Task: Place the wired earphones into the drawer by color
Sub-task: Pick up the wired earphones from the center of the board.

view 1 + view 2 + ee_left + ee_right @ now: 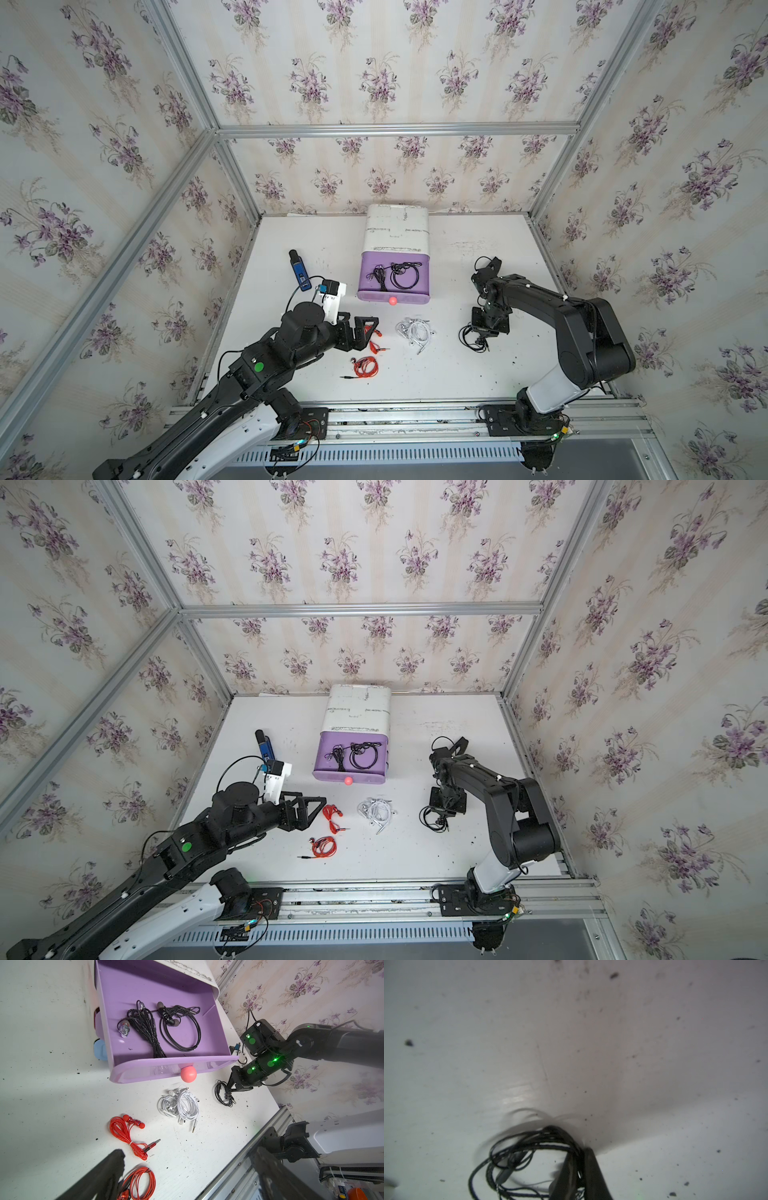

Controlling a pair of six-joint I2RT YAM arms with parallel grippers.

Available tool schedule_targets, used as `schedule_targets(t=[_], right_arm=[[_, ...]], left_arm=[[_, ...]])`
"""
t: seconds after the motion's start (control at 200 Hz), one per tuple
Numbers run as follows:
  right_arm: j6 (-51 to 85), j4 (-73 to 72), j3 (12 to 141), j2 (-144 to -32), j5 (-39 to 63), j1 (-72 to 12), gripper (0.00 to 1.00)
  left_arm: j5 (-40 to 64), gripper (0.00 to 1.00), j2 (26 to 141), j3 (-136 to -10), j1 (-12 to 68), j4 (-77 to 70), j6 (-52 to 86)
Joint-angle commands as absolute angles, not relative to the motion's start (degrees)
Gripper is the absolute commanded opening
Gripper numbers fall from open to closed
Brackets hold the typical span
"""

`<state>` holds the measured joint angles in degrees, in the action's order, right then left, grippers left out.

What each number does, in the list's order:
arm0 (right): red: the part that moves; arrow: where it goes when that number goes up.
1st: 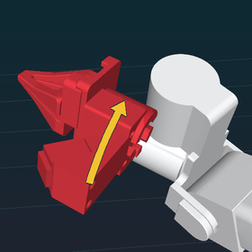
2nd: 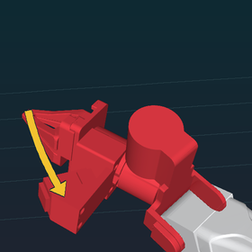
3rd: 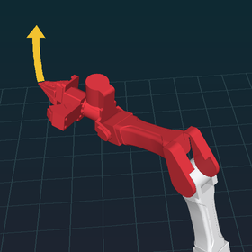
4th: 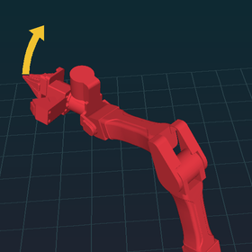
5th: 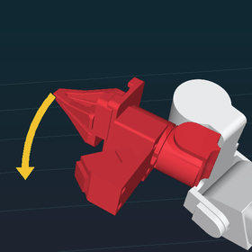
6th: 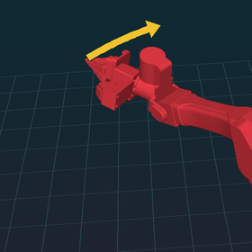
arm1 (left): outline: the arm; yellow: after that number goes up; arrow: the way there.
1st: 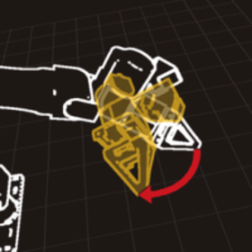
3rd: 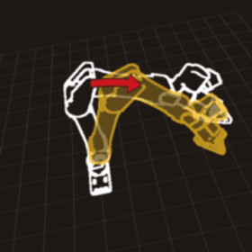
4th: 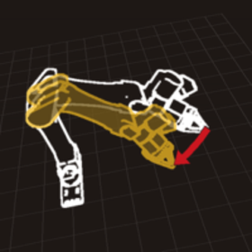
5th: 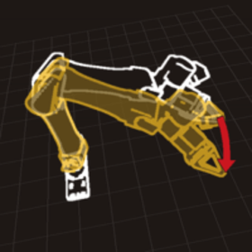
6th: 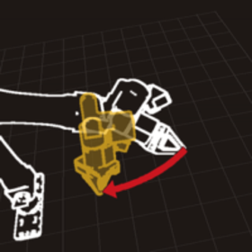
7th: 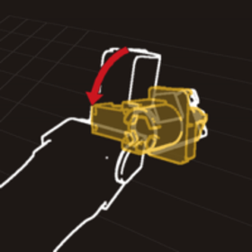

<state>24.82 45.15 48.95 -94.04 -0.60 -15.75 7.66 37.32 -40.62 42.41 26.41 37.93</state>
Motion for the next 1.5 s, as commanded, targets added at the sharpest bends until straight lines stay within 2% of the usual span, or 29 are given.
schedule_targets(t=[0.0,0.23,0.649,0.824,1.184,1.494], right_arm=[[24.00,39.29,46.72,-95.33,-3.10,-15.74,0.07],[23.30,41.22,48.39,-92.49,-2.80,-16.49,0.00],[22.76,49.66,54.37,-80.51,-3.08,-19.15,0.00],[22.29,53.19,56.87,-74.01,-0.12,-19.15,0.00],[21.18,57.78,63.93,-61.60,10.46,-20.81,0.00],[21.80,58.63,68.24,-59.27,14.87,-24.51,0.00]], left_arm=[[7.38,1.00,37.52,-41.12,42.31,26.15,37.44],[8.05,1.00,38.22,-41.40,42.36,25.43,37.25],[13.04,1.00,41.07,-42.72,42.35,21.35,37.22],[15.37,1.00,43.15,-43.18,42.33,17.99,38.44],[28.84,1.00,57.78,-50.05,42.84,6.18,41.42],[34.27,1.00,73.40,-62.32,47.00,11.33,37.04]])
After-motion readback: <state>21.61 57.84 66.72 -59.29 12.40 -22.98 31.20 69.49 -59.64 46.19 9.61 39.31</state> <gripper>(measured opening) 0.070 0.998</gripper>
